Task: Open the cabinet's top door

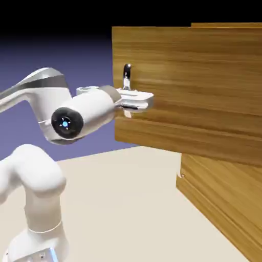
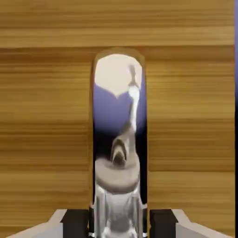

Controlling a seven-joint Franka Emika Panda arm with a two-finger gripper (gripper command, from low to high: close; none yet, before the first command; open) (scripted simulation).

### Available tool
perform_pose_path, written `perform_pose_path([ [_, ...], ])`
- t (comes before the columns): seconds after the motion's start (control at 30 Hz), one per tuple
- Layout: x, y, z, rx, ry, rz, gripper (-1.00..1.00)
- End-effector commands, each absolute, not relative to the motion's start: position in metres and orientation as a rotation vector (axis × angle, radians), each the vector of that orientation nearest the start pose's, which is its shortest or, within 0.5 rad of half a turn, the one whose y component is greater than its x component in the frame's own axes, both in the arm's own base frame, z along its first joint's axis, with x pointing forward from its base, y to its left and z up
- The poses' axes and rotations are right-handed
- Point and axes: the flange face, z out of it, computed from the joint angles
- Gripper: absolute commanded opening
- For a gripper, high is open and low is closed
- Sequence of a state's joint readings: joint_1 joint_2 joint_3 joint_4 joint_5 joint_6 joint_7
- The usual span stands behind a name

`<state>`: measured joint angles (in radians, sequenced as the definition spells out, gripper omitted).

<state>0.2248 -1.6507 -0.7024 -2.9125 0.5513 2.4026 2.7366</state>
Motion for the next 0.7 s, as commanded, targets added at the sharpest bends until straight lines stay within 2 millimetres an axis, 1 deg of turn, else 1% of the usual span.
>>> perform_pose_path([
  [0.0,0.189,-0.142,0.559,-0.007,1.712,1.215,-1.00],
  [0.2,0.168,-0.191,0.559,-0.105,1.731,1.298,-1.00],
  [0.4,0.151,-0.251,0.559,-0.223,1.748,1.394,-1.00],
  [0.67,0.141,-0.329,0.559,-0.376,1.762,1.512,-1.00],
])
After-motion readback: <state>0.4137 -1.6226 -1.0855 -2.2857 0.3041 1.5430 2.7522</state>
